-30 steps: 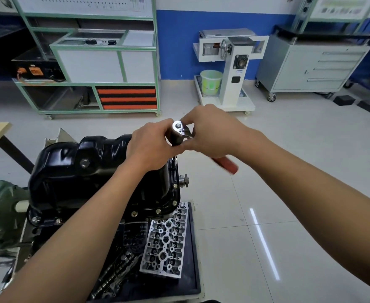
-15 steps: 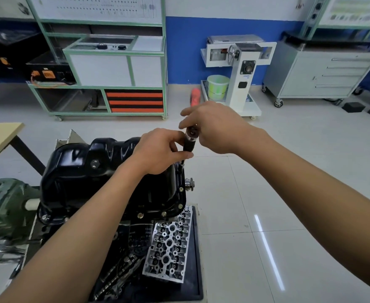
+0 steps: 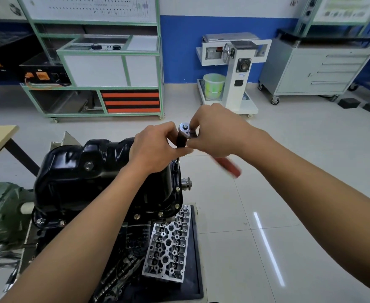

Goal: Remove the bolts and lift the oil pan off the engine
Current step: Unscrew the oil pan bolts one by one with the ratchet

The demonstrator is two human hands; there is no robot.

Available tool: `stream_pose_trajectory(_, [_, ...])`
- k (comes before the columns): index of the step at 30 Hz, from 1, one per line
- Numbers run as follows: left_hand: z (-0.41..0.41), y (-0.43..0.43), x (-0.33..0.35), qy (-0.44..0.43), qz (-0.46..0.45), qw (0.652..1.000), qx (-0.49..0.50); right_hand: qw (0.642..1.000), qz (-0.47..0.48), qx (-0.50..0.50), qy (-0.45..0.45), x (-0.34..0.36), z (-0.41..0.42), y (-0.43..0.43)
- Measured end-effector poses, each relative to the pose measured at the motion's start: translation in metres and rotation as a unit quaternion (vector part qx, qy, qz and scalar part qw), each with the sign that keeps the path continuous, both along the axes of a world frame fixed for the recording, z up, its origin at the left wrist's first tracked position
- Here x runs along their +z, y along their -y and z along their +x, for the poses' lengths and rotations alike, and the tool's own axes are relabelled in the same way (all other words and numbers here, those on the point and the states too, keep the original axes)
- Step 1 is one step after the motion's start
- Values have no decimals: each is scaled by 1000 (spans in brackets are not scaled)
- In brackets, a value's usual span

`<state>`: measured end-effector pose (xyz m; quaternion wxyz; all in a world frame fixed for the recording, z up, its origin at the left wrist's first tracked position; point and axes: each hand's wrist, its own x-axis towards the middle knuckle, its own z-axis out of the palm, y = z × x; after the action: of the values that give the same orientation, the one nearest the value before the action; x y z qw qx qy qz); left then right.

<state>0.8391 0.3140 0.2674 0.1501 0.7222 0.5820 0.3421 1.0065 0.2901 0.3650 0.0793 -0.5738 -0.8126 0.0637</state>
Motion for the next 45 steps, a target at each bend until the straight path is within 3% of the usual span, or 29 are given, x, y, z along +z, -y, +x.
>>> stream_pose_trajectory(5, [-4, 2, 4, -48, -13, 998, -43, 996, 55, 46, 57, 0, 0, -11])
stream_pose_trajectory(13, [-15, -2, 7, -59, -71, 991, -101, 984, 92, 156, -8, -8, -3, -16])
stream_pose_trajectory(21, [-3, -1, 3, -31, -36, 999, -24, 995, 75, -3, 60, -1, 0, -5])
stream_pose_trajectory(26, [0, -3, -1, -25, -8, 1000, -3, 998, -34, 6, -57, -7, 1, 3])
stream_pose_trajectory(30, [1, -3, -2, -17, -4, 1000, 19, 996, -47, -3, -81, -12, -2, 4])
stream_pose_trajectory(33, [1, -3, -2, -25, -1, 1000, 13, 998, -49, -1, -51, -9, 1, 3])
stream_pose_trajectory(38, [-6, -2, 2, -75, -32, 996, -45, 984, 113, 5, 137, 0, 4, -4])
stream_pose_trajectory(45, [-13, 1, 10, -39, -52, 992, -107, 990, 49, 102, 78, 0, -1, -17])
